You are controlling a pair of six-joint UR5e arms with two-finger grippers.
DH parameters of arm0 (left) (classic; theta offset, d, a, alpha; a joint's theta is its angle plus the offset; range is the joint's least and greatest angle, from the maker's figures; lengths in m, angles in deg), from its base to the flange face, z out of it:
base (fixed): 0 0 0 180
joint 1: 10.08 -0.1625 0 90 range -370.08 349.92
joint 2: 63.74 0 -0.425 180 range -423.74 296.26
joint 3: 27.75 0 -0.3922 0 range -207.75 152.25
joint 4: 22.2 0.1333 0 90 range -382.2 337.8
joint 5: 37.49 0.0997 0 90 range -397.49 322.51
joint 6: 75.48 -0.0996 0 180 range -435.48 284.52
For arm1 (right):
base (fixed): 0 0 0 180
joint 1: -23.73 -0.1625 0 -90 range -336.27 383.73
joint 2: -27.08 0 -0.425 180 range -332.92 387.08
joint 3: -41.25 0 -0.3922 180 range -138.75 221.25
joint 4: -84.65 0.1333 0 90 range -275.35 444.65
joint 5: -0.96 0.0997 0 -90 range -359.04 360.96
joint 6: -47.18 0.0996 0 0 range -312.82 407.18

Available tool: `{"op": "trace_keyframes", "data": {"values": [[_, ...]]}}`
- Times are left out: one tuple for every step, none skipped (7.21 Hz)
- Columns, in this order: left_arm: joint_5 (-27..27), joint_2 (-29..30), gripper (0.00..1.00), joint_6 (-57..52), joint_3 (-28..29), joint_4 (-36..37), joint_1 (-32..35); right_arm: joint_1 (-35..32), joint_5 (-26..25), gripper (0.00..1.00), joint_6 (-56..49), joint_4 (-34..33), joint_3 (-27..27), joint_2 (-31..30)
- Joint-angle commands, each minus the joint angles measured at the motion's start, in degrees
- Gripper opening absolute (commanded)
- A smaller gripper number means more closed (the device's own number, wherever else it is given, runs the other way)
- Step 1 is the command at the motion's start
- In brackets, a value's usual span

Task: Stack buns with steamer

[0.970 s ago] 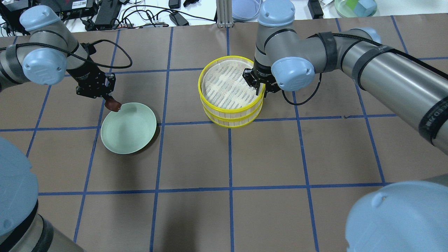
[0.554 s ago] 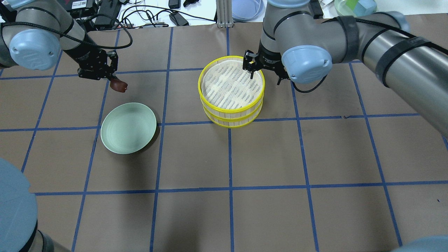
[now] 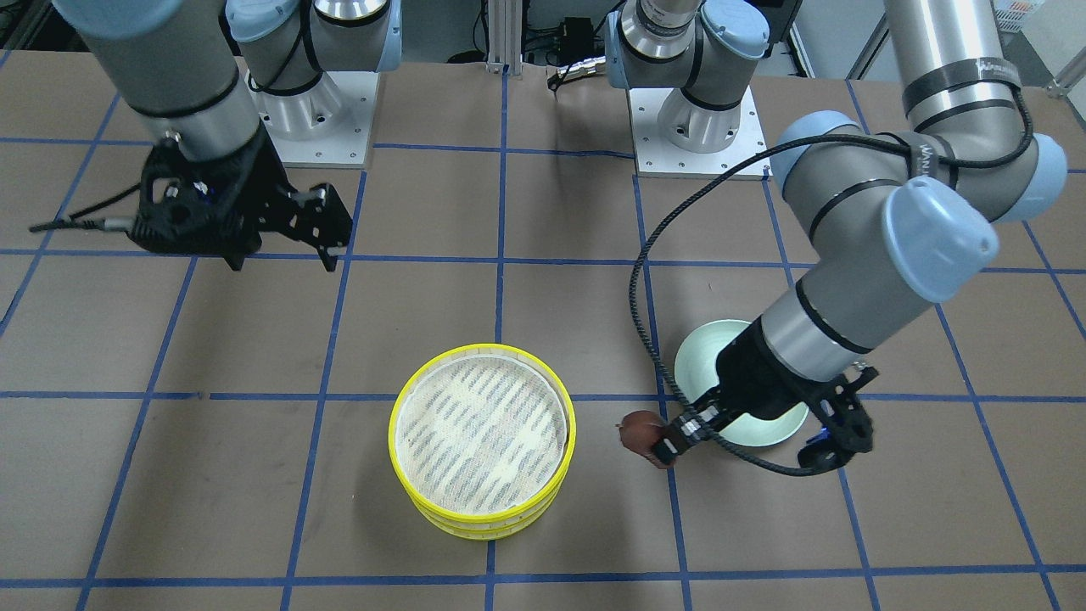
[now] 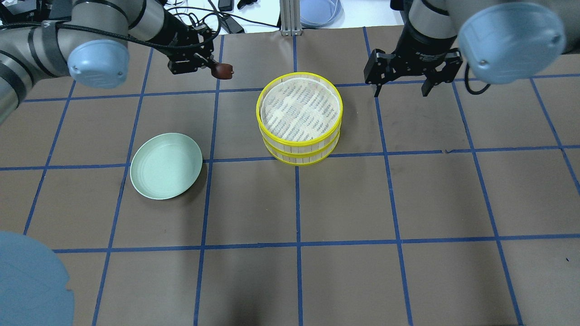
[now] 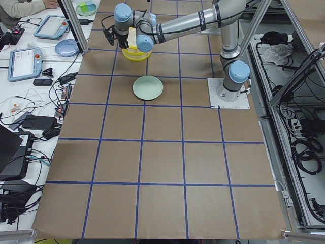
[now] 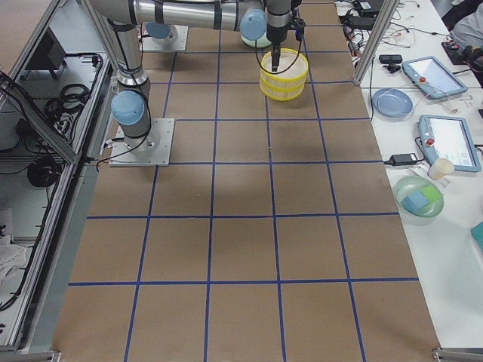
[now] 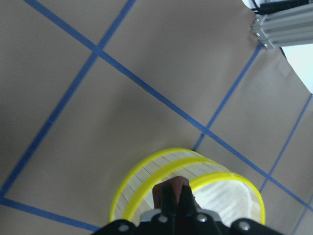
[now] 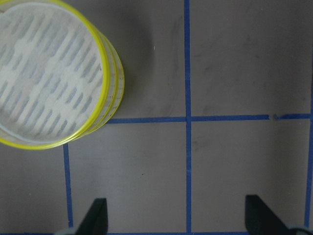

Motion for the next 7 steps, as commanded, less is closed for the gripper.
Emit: {"op": "trace_keyframes", "data": {"values": [[-2.71, 1.59, 0.00, 2.92, -3.75, 4.99, 5.30, 0.46, 0.10, 1.00, -7.84, 8.20, 0.01, -6.94], [-2.62, 2.03, 0.00, 3.18, -5.34, 6.84, 6.80, 0.38, -0.16, 1.00, -10.86, 7.45, 0.01, -6.86], [-2.62, 2.04, 0.15, 3.27, -5.53, 7.03, 7.16, 0.64, -0.95, 1.00, -10.80, 3.52, 0.01, -6.26], [-2.54, 2.13, 0.57, 3.53, -5.54, 7.03, 7.17, 0.64, -1.31, 1.00, -10.98, 3.13, 0.01, -6.25], [-2.62, 2.13, 0.80, 5.18, -5.54, 7.56, 7.25, 0.73, -1.31, 1.00, -10.89, 3.04, 0.01, -6.07], [-2.62, 2.13, 0.87, 5.72, -5.45, 7.91, 7.26, 0.73, -1.31, 1.00, -10.80, 3.39, -0.33, -6.07], [-2.45, 2.04, 0.90, 5.29, -4.75, 7.83, 7.26, 0.73, -1.31, 1.00, -11.32, 3.05, -0.34, -6.16]]}}
